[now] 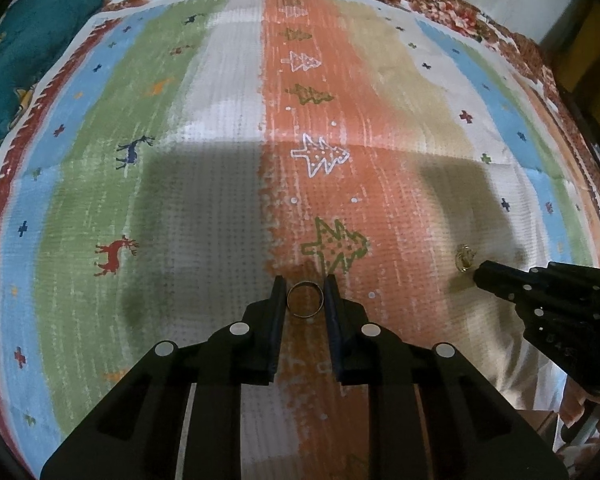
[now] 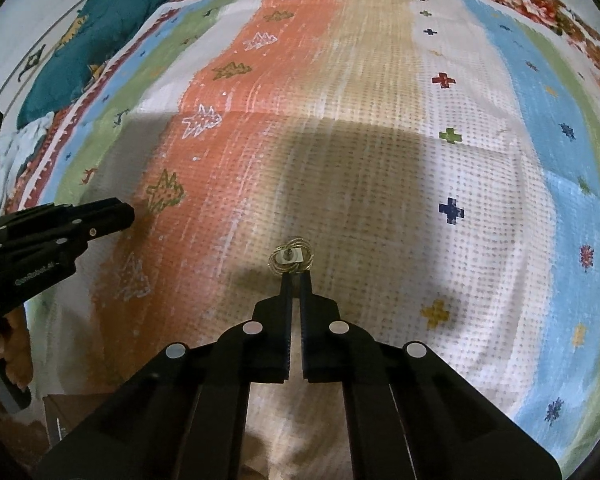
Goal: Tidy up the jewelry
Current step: 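Lift the gold ring and pendant and carry both over the silver tin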
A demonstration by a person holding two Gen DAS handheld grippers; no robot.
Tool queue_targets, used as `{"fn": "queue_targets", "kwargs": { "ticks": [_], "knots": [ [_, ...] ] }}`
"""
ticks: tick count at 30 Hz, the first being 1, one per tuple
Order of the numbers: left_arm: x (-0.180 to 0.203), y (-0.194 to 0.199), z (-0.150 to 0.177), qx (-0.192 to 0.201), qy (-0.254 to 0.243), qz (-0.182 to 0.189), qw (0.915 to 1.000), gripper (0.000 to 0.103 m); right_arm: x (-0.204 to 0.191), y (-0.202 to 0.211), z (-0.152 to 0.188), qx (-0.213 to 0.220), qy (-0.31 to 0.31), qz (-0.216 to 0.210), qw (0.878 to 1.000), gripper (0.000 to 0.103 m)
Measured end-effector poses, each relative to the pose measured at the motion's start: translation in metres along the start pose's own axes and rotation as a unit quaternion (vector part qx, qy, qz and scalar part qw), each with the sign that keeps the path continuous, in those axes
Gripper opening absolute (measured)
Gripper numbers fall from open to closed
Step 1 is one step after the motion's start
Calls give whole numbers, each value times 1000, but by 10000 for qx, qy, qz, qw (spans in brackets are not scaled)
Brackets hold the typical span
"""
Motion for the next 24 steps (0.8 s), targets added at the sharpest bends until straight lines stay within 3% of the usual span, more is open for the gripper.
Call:
{"fn": "queue_targets", "kwargs": {
  "ticks": [17, 18, 19, 20, 24],
  "knots": [
    [0, 17, 1, 128, 77, 102, 9998, 18, 3, 11, -5, 90, -99, 39, 9999, 2],
    [0, 17, 0, 133, 72, 107, 9998, 18, 3, 9, -5, 69, -93, 49, 9999, 10],
    [1, 17, 0, 133, 62, 110, 9998, 18, 4, 8, -6, 95, -104, 60, 9999, 32],
    [1, 16, 0, 130, 53, 114, 9998, 18, 4, 8, -7, 130, -102, 72, 9998, 42],
    [2, 15, 1, 115, 26, 112, 9999, 18, 5, 1, -8, 78, -30, 136, 9999, 46]
  ]
}}
Point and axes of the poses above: each gripper's, at about its wrist camera, not at the fingertips, and y roughly against the way its jaws point, x to its right, z to its underside, the point moved 8 cm from there along -y, roughly the way its jaws point, and after that the axes turned 10 degrees about -z, right-handed, at the moved point
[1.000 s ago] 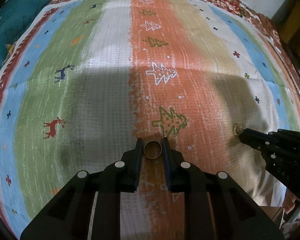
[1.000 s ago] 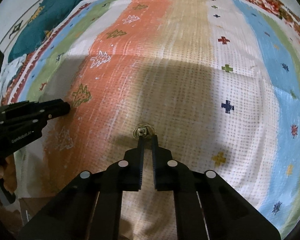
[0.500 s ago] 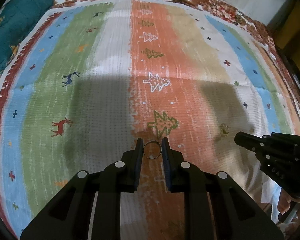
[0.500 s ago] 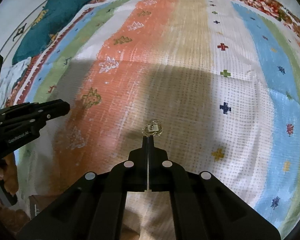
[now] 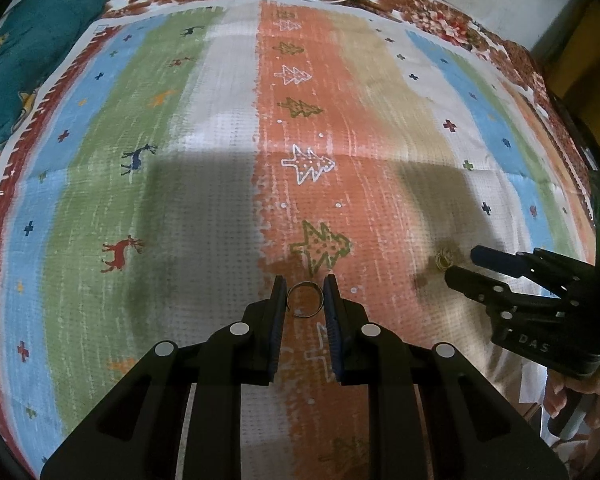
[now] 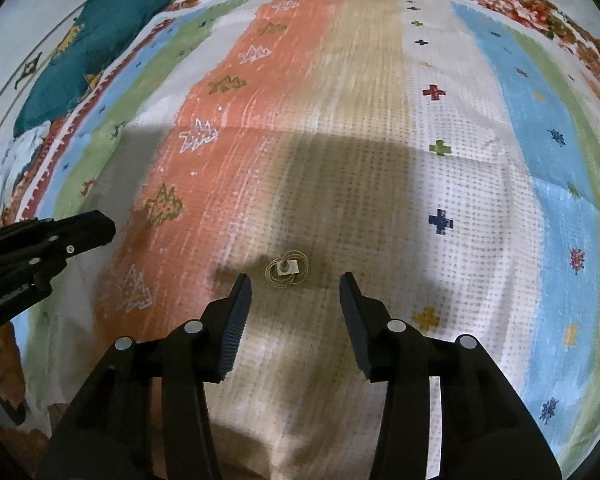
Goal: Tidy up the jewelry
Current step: 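Lift the gold ring and pendant and carry both over the silver tin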
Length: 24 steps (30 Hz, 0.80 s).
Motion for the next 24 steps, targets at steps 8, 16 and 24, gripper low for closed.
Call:
{"fn": "queue_targets", "kwargs": {
  "ticks": [8, 16, 24],
  "knots": [
    [-2, -1, 1, -9, 2, -17, 10000, 18, -1, -12, -11, -26, 87, 71, 9999, 46],
    [0, -2, 0, -2, -64, -21, 10000, 18, 2, -13, -8, -89, 136, 149, 9998, 26],
    [0, 1, -1, 42, -46, -52, 10000, 18, 4, -12, -7, -71, 171, 113, 9998, 16]
  ]
}}
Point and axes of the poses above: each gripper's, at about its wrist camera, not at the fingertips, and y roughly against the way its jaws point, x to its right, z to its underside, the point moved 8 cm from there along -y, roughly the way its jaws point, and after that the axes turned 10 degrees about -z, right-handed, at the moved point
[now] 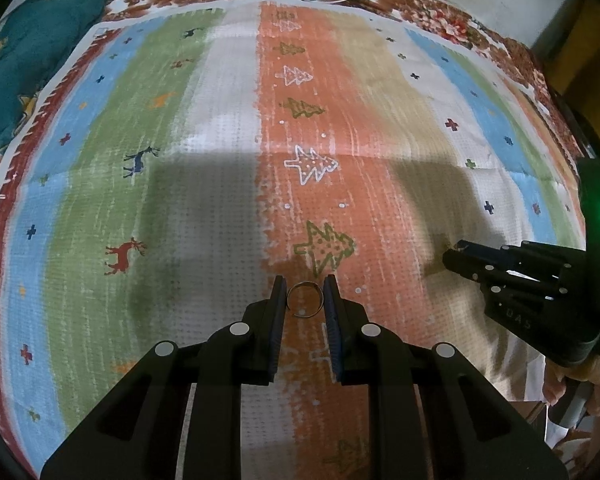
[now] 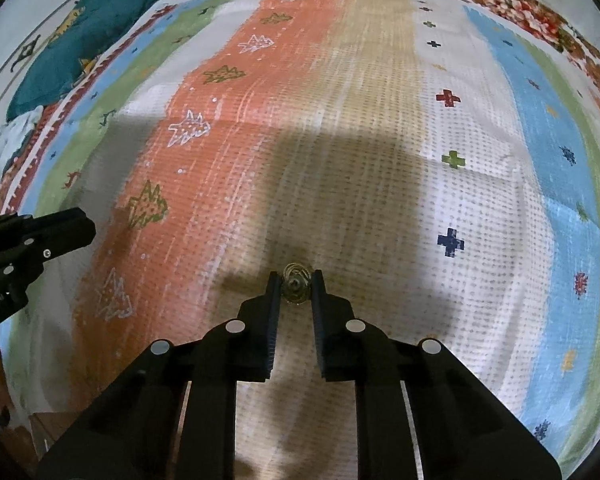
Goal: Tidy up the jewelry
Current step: 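Lift the gold ring and pendant and carry both over the silver tin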
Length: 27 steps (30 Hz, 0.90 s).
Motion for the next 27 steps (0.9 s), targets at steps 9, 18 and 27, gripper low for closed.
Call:
{"fn": "queue_targets", "kwargs": {
  "ticks": [9, 18, 27],
  "knots": [
    [2, 13, 2, 89, 10, 77, 9999, 18, -3, 13, 5, 26, -87, -6, 10000, 16],
    [6, 37, 15, 191, 25, 147, 9997, 18, -22, 42, 13, 231, 16, -67, 9997, 16],
    [14, 58, 22, 315, 37, 235, 9992, 18, -31, 66, 29, 354, 112, -13, 9993, 16]
  ]
}}
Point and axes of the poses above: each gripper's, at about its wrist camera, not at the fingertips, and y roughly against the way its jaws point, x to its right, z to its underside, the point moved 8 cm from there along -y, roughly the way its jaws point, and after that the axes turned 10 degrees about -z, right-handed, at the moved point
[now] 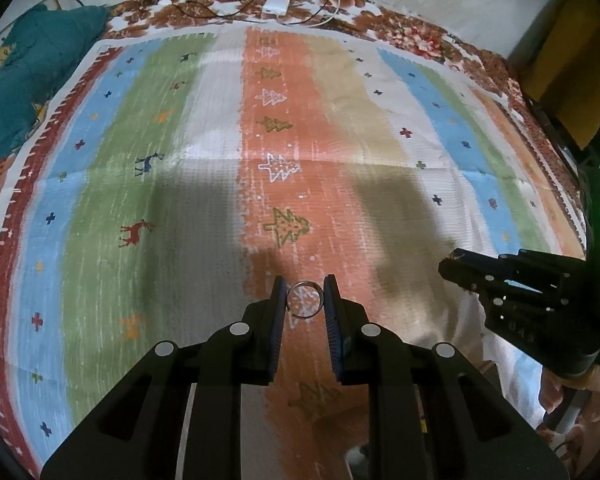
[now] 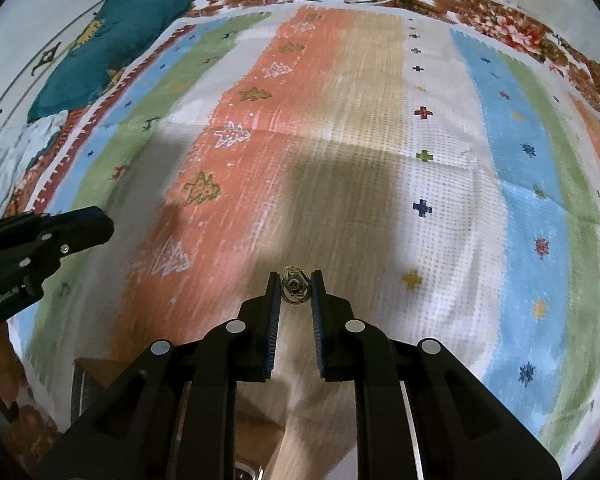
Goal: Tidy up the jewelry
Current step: 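Lift the gold ring and pendant and carry both over the silver tin, then open both tools to drop the ring and pendant into the tin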
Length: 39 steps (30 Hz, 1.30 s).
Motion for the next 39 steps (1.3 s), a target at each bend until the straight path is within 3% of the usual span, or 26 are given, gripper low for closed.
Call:
{"fn": "queue_targets", "kwargs": {
  "ticks": [39],
  "knots": [
    [35, 69, 68, 301, -129, 506, 9982, 18, -65, 67, 64, 405, 452, -472, 9970, 16]
  ]
}}
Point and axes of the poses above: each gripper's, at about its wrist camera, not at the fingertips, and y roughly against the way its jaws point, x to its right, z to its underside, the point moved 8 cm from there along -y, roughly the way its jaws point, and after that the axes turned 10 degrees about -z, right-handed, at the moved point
